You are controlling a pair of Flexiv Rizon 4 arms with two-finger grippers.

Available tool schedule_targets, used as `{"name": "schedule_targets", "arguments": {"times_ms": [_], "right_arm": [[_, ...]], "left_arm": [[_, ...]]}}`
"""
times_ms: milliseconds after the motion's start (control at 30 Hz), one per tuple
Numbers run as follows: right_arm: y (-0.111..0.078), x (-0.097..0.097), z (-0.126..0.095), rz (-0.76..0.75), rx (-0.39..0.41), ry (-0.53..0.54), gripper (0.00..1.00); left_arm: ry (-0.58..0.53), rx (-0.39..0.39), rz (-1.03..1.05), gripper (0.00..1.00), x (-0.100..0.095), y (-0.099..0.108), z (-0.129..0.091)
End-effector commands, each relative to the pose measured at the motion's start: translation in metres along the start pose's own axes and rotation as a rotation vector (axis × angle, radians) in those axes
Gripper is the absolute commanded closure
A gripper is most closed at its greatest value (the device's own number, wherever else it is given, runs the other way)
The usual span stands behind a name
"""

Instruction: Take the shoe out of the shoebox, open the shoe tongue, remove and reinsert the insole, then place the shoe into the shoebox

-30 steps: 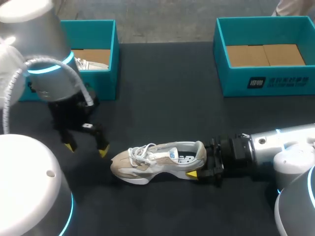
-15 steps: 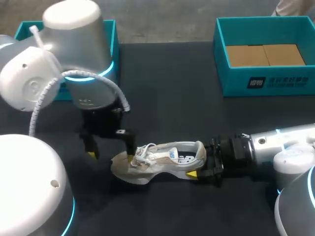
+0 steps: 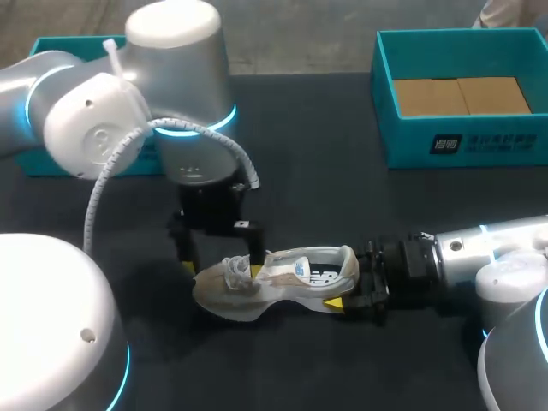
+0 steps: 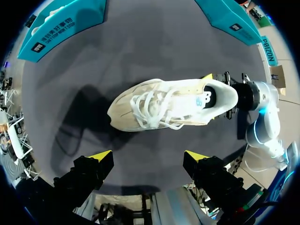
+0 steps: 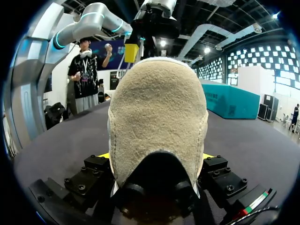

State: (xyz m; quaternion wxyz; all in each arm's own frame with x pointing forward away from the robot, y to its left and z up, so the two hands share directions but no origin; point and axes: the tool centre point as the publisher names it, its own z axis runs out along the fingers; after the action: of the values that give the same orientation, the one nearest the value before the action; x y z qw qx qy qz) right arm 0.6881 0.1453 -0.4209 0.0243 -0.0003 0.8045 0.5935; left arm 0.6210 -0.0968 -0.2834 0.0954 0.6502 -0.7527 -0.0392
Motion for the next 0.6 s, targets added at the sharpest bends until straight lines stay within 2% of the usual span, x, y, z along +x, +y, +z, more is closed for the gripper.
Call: {"name": "schedule_targets", "arguments": {"times_ms": [33, 67, 200, 600], "right_arm": [[0.000, 0.000, 0.003, 0.000, 0.004, 0.000, 1.00], [0.000, 0.000, 0.003, 0.000, 0.004, 0.000, 1.00], [0.000, 0.000, 0.003, 0.000, 0.004, 0.000, 1.00], [0.000, 0.000, 0.003, 0.000, 0.004, 0.000, 1.00]], "left_arm": [[-0.007, -0.026, -0.052, 0.00, 0.006, -0.006, 0.005], [0.004, -0.062, -0.038, 0.00, 0.009, -0.008, 0.008], [0.008, -0.086, -0.099, 0.00, 0.026, -0.016, 0.010], [-0.096, -0.002, -0.171, 0.00, 0.065, -0.021, 0.008]]}}
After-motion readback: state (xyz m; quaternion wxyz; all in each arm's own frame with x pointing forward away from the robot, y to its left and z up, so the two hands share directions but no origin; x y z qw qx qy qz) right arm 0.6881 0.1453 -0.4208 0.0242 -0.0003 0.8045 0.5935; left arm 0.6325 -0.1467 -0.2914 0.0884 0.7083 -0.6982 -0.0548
